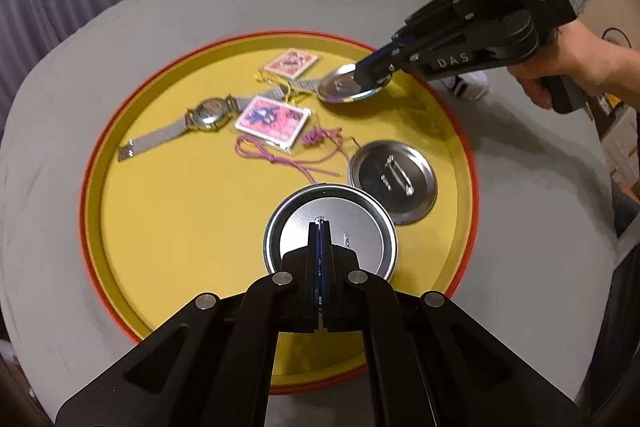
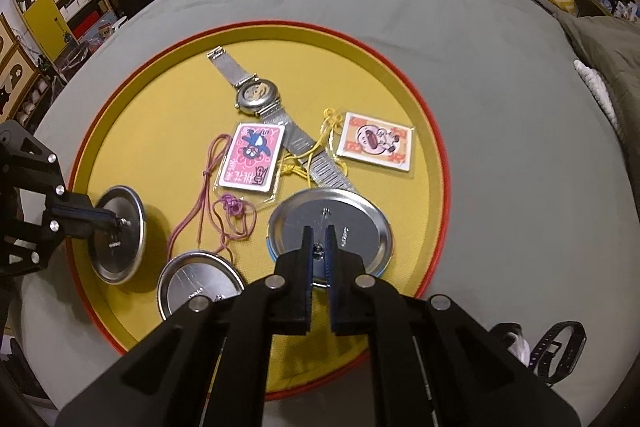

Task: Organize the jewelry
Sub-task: 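Lift both silver badge pins out of the tray and carry them onto the bed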

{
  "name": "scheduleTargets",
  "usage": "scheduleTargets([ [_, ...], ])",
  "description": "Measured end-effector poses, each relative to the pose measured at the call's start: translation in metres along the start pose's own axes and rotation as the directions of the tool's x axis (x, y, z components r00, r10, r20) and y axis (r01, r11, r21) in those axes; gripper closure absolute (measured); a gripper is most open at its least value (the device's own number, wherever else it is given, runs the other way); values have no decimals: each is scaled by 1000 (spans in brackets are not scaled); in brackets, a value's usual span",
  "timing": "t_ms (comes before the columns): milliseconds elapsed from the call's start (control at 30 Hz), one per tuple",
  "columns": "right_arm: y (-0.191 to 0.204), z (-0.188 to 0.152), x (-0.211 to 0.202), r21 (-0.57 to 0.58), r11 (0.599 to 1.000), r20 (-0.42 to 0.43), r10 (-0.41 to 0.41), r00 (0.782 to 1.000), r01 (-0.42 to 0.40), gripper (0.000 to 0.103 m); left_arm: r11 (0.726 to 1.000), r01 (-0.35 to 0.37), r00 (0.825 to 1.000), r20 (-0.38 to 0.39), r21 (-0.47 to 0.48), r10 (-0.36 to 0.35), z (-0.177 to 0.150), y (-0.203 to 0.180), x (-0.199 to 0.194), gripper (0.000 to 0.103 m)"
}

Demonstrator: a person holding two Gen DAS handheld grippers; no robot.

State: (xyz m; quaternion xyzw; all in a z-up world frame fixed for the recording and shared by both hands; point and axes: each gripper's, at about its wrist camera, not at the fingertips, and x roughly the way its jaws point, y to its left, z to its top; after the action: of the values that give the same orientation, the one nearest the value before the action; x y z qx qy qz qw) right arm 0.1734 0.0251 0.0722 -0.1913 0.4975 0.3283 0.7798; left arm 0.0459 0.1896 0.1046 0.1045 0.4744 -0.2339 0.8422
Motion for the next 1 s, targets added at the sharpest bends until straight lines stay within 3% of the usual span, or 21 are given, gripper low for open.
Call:
scheduleTargets([
  [533,-19,9,-50,23,999,82,-39,996,38,97,997,-13,997,73,71,8,34,-13,-27,103],
  [1000,-72,-12,-160,137,980,203,-171,964,145,97,977,5,972,229,214,-55,121,-65,-77,103],
])
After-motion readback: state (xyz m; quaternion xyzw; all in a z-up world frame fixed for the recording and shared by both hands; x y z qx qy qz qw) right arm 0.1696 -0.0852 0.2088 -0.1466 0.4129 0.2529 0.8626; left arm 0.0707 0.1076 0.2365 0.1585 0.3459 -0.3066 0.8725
